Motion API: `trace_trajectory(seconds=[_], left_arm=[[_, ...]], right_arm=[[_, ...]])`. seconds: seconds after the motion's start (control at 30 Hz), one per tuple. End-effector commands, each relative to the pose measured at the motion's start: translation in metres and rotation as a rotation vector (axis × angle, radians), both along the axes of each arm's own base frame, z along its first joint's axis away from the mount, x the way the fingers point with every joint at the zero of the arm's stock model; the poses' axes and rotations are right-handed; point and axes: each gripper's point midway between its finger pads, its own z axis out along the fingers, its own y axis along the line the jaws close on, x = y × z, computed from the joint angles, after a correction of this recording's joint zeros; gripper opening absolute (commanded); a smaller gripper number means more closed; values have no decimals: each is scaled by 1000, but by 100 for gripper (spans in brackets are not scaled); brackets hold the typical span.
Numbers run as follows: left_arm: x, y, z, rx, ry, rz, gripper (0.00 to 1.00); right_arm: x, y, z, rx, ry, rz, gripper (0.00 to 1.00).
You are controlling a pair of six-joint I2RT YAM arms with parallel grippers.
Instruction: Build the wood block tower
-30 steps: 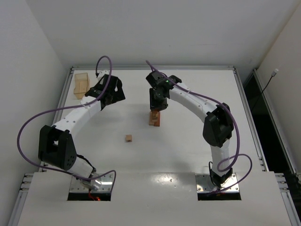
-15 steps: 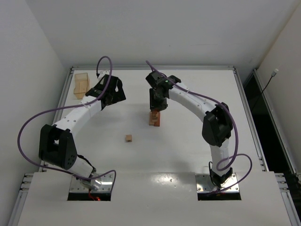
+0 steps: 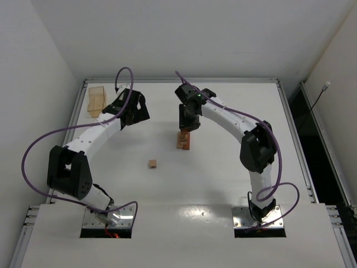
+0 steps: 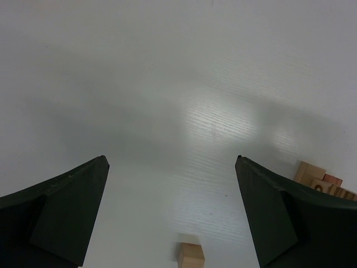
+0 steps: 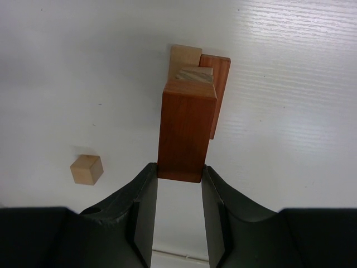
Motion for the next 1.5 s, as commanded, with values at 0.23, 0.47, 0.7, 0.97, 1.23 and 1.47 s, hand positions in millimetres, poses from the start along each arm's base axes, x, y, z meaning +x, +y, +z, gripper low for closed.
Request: trace_trajectory(seconds=[0.23, 0.47, 0.7, 0.97, 1.23, 1.47], left_arm=[[12, 1, 14, -29, -39, 15, 96], [12, 1, 14, -29, -39, 15, 96], [11, 3, 10, -33, -28, 18, 96], [13, 1, 9, -39, -26, 12, 96], [14, 1, 3, -48, -3, 8, 96], [15, 3, 1, -52, 9, 11, 96]], right_arm=[[4, 1, -4, 31, 18, -23, 0], [4, 1, -4, 31, 18, -23, 0], [0, 5, -8, 32, 31, -10, 0], [-2, 4, -13, 27, 38, -11, 0], [-2, 8, -20, 35, 56, -4, 0], [-2, 10, -24, 41, 61, 0, 2]])
